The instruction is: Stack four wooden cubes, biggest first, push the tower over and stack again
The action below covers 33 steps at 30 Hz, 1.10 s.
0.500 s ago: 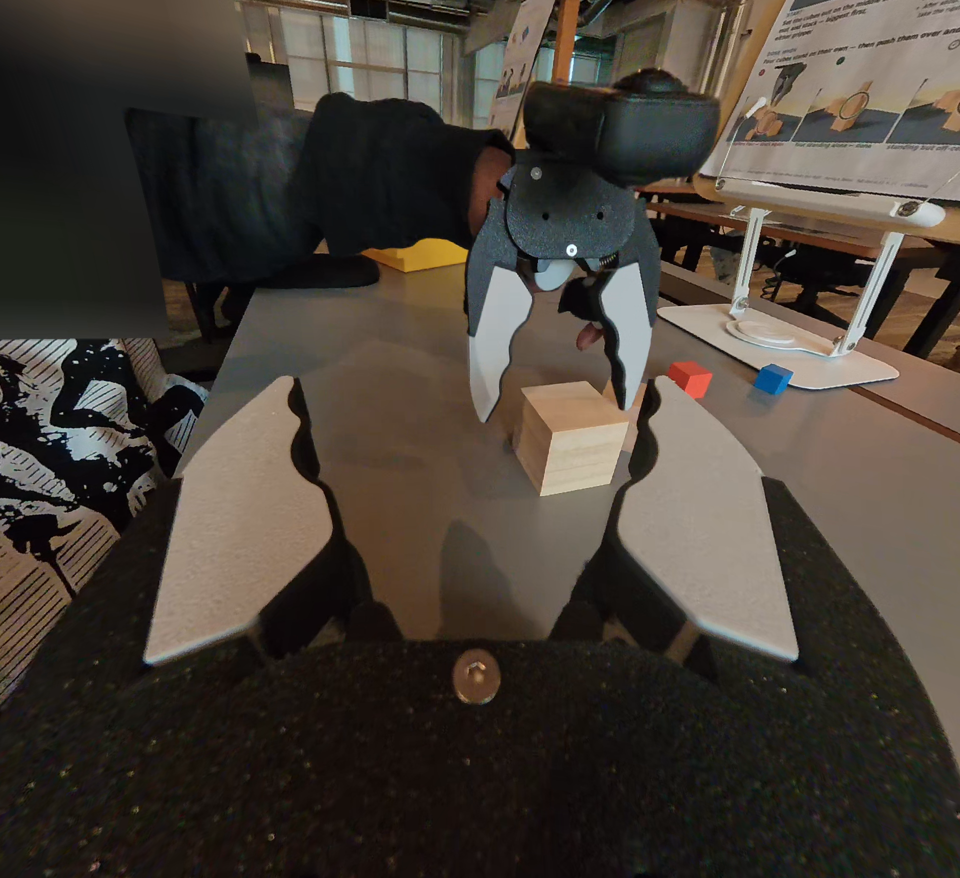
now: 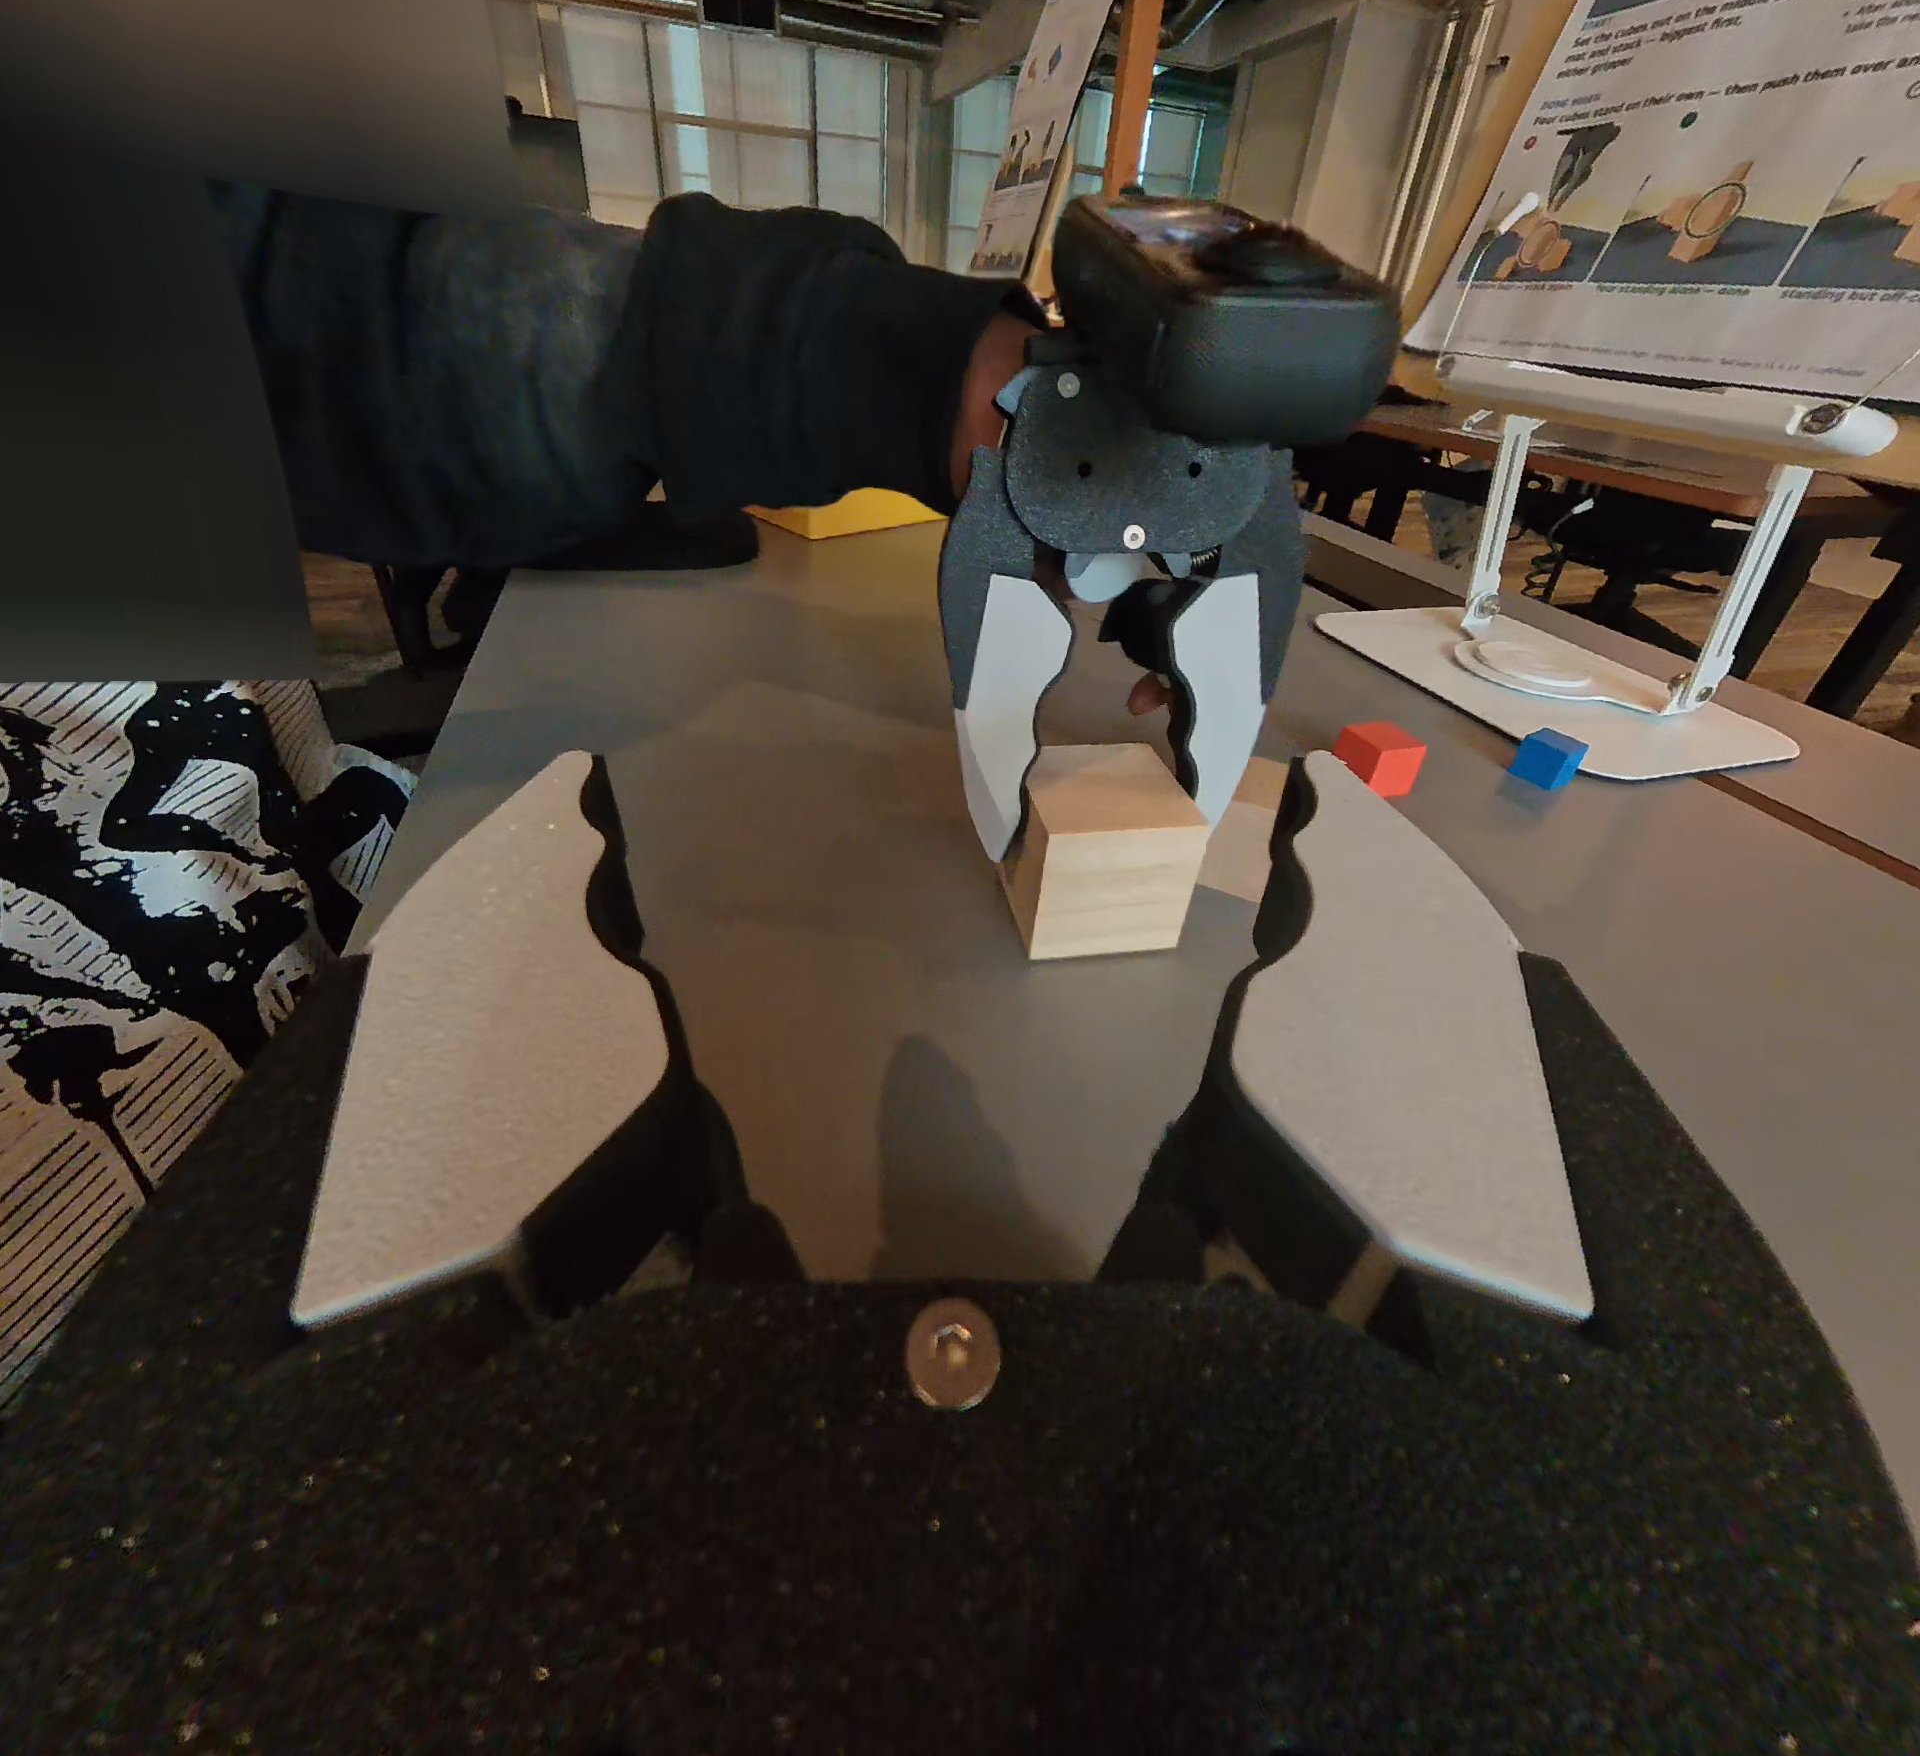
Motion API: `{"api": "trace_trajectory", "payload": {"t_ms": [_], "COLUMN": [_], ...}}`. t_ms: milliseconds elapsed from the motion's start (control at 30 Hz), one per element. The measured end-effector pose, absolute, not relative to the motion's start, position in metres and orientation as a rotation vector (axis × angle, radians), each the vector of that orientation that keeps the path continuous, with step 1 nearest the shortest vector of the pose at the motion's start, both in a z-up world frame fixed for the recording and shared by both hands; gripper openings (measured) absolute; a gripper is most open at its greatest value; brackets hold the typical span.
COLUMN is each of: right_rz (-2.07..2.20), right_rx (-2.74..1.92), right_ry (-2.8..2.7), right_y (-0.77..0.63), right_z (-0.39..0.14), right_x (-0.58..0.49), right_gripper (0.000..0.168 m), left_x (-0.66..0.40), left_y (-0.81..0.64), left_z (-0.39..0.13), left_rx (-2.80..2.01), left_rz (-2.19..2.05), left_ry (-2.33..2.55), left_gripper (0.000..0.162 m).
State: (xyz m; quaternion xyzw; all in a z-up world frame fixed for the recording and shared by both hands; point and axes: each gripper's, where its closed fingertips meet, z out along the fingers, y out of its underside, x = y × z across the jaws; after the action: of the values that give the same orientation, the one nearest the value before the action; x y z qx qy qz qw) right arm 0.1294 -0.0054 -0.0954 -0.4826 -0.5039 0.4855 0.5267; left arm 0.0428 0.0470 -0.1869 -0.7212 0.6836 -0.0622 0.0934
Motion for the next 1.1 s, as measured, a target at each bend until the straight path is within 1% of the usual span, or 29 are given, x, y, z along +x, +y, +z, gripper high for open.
{"api": "trace_trajectory", "payload": {"t_ms": [233, 400, 533, 700, 1100], "right_rz": [1.156, 1.158, 1.155, 1.146, 1.148], "right_rx": [-1.151, -1.159, -1.167, -1.176, -1.182], "right_ry": [-1.231, -1.246, -1.263, -1.284, -1.288], "right_y": [-0.008, -0.009, -0.01, -0.011, -0.01], "right_z": [-0.098, -0.1, -0.102, -0.105, -0.105], "right_x": [0.128, 0.126, 0.124, 0.123, 0.122], "right_gripper": [0.116, 0.115, 0.114, 0.113, 0.112], "left_x": [0.002, -0.04, -0.059, -0.056, -0.049], "left_y": [0.02, -0.012, -0.041, -0.067, -0.078], "left_z": [-0.163, -0.155, -0.159, -0.164, -0.183], "left_rx": [-2.147, -2.203, -2.241, -2.269, -2.263], "left_rz": [-0.228, -0.213, -0.233, -0.278, -0.237], "left_ry": [1.962, 1.927, 1.911, 1.871, 1.896], "left_gripper": [0.06, 0.06, 0.06, 0.06, 0.06]}}
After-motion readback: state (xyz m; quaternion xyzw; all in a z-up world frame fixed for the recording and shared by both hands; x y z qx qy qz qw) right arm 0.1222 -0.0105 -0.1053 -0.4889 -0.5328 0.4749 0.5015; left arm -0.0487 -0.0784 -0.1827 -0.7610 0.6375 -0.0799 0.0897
